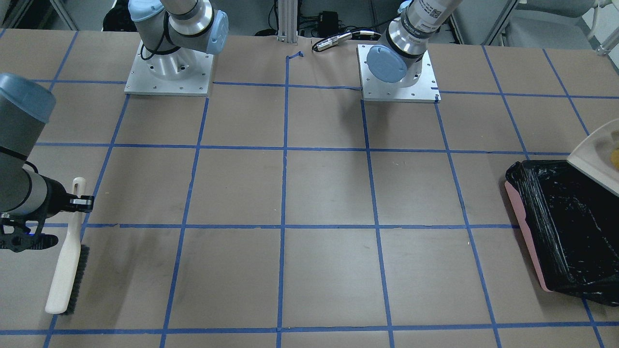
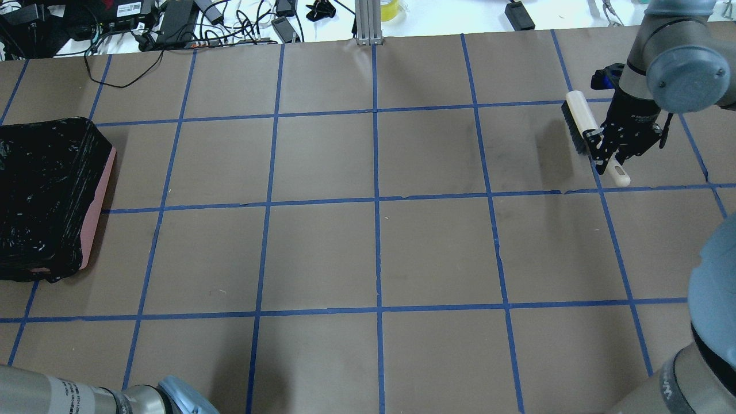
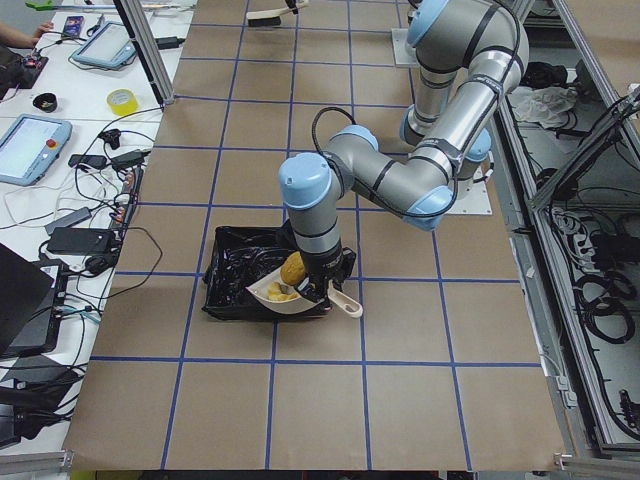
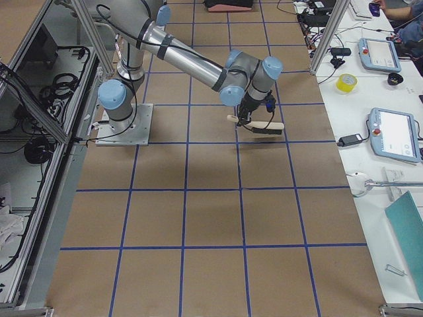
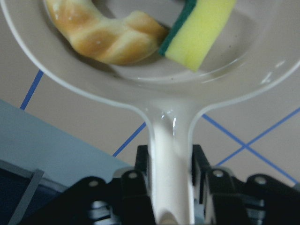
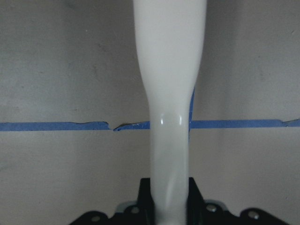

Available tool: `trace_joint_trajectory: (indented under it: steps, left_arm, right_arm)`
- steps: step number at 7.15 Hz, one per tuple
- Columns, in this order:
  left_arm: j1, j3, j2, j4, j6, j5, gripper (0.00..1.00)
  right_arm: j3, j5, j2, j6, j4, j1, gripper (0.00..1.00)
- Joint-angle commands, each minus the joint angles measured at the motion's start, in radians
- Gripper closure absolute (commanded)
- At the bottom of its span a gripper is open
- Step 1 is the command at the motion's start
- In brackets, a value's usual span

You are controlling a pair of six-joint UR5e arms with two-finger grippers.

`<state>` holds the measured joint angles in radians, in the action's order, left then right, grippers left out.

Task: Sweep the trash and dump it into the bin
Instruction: 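Tilt the dustpan with the left gripper to dump items into the bin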

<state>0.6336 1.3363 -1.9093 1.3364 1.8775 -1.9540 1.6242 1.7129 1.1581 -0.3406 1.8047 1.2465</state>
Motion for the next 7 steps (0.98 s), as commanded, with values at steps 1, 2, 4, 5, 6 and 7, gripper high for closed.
trace_joint_trajectory:
  steps: [1,2,4,5,6,7]
  left_arm:
    - [0.073,0.000,-0.022,-0.075,0.075,-0.143,1.00]
    - [0.099,0.021,-0.028,-0.129,0.098,-0.182,1.00]
    - [0.190,0.178,-0.016,-0.520,0.207,-0.293,1.00]
    - [0.228,0.208,0.011,-0.540,0.204,-0.334,1.00]
    - [0.239,0.204,0.016,-0.540,0.210,-0.341,1.00]
    - [0.239,0.192,0.015,-0.536,0.218,-0.323,1.00]
  right_arm:
    - [0.028,0.001,-0.008,-0.040,0.053,-0.015,1.00]
    - [0.038,0.002,-0.009,-0.035,0.053,-0.015,1.00]
    - [0.048,0.008,-0.014,-0.035,0.054,-0.016,0.92]
    - [0.048,0.010,-0.014,-0.050,0.097,-0.016,0.35]
    - [0.048,0.013,-0.014,-0.048,0.102,-0.016,0.17]
    - [0.046,0.008,-0.012,-0.049,0.104,-0.016,0.02]
